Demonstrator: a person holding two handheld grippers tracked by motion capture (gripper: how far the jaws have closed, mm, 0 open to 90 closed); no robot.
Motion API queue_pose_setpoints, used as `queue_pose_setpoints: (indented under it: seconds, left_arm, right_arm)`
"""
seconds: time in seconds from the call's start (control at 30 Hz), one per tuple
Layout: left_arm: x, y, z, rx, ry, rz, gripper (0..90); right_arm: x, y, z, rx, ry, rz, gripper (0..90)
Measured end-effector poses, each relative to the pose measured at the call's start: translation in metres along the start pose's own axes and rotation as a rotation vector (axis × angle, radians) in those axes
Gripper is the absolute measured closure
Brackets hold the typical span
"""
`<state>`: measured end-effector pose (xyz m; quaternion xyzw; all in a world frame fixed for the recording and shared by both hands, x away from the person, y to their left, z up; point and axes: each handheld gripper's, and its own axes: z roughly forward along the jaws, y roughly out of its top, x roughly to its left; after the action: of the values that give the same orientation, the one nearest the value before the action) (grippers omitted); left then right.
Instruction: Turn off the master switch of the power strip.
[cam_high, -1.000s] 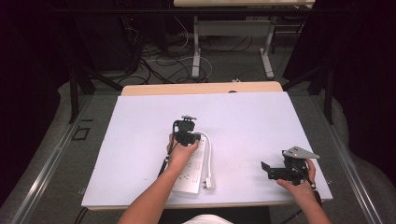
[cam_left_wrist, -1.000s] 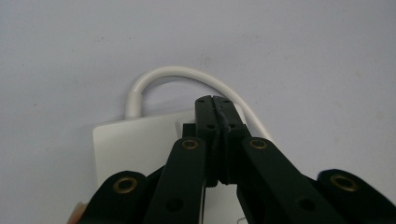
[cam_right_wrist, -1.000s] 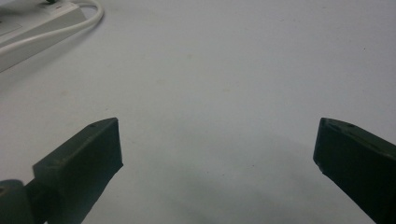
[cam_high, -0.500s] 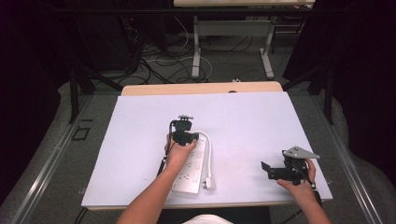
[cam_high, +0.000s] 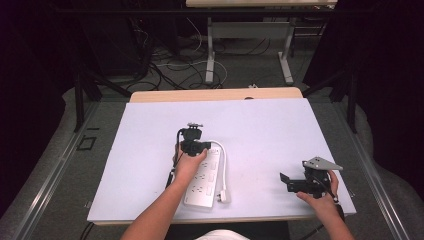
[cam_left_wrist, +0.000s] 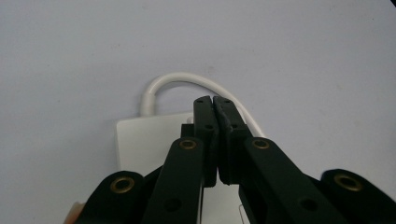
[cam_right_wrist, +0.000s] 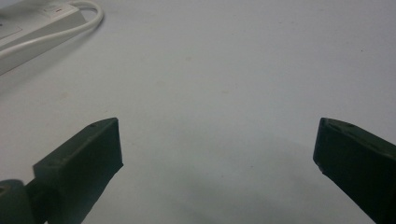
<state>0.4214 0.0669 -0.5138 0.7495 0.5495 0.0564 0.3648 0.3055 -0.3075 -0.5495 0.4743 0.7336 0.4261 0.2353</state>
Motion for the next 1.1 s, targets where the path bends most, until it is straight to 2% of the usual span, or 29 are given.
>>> queue_pose_setpoints:
  seconds: [0.37, 0.77, 1.1]
  left_arm:
    - [0.005, -0.002, -0.012, -0.015, -0.031, -0.004, 85.8]
    - [0.006, -0.006, -0.025, -0.055, -0.044, -0.006, 80.7]
    - [0.009, -0.010, -0.034, -0.083, -0.067, -0.007, 70.5]
  right_arm:
    - [0.001, 0.001, 0.001, -0.005, -0.001, 0.007, 0.7]
    - [0.001, 0.001, 0.000, -0.009, -0.004, 0.006, 0.7]
    - [0.000, 0.001, -0.001, -0.015, -0.004, -0.006, 0.8]
